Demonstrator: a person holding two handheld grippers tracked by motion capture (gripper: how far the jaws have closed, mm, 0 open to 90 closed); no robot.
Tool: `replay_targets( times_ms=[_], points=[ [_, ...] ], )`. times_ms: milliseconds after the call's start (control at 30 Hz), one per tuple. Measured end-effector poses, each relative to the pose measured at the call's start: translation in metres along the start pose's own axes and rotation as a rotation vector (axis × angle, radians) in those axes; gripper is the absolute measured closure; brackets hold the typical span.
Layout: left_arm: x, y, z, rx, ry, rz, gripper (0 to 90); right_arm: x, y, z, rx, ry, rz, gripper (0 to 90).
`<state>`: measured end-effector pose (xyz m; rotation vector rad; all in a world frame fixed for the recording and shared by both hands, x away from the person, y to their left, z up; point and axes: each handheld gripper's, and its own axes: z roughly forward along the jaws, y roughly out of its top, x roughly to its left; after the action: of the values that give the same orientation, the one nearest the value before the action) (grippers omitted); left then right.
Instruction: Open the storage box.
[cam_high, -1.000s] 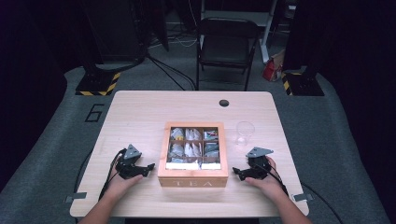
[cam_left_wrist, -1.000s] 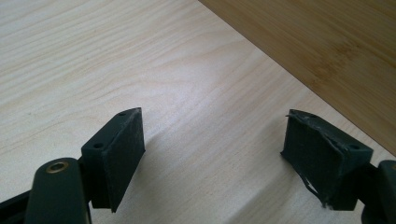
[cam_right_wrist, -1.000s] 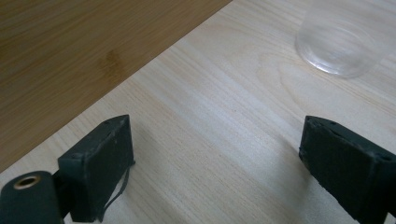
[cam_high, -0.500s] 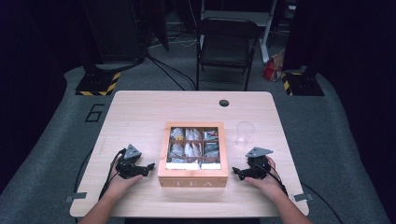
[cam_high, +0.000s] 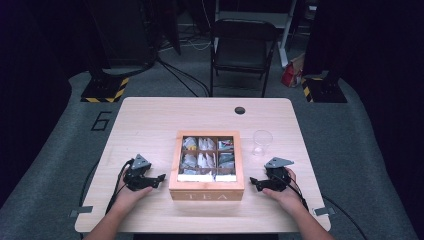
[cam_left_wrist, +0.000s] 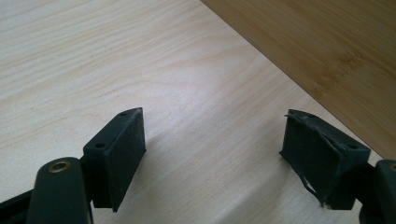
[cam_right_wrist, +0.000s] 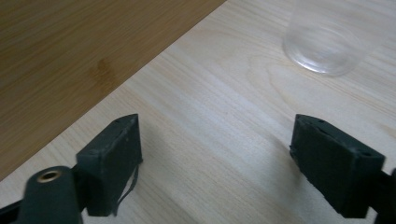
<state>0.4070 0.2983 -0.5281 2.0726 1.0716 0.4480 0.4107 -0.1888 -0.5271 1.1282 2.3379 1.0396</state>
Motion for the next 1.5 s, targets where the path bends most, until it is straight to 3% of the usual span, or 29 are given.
replay_targets(
  times_ms=[100, 300, 567, 633, 733, 1033, 1233, 1400, 1500],
  points=[
    [0.001, 0.0, -0.002, -0.003, 0.004, -0.009, 24.7, 0.0, 0.001, -0.002, 0.009, -0.007, 0.008, 26.3],
    [0.005, 0.001, -0.008, 0.007, -0.003, -0.056, 31.5, 0.001, 0.008, -0.013, -0.026, -0.001, 0.008, 27.6],
    [0.001, 0.005, -0.016, 0.009, -0.008, -0.058, 32.4, 0.01, 0.012, -0.025, -0.02, -0.027, -0.064, 27.8],
    [-0.001, 0.007, -0.019, -0.003, -0.015, -0.056, 33.0, 0.012, 0.014, -0.029, -0.026, -0.016, -0.062, 29.0],
    [-0.003, 0.008, -0.025, -0.007, -0.02, -0.05, 34.2, 0.012, 0.016, -0.032, -0.03, 0.018, -0.057, 38.5],
    [-0.003, 0.011, -0.039, -0.036, -0.033, -0.091, 39.4, 0.017, 0.02, -0.039, -0.028, 0.031, -0.085, 39.3],
    [-0.005, 0.013, -0.047, -0.046, -0.042, -0.116, 39.4, 0.02, 0.023, -0.043, -0.031, 0.066, -0.069, 40.0],
    [-0.01, 0.018, -0.054, -0.032, -0.027, -0.1, 39.3, 0.024, 0.028, -0.048, -0.024, 0.096, -0.075, 41.7],
    [-0.014, 0.022, -0.058, -0.033, -0.034, -0.097, 40.8, 0.026, 0.032, -0.052, -0.022, 0.08, -0.064, 41.4]
  ],
)
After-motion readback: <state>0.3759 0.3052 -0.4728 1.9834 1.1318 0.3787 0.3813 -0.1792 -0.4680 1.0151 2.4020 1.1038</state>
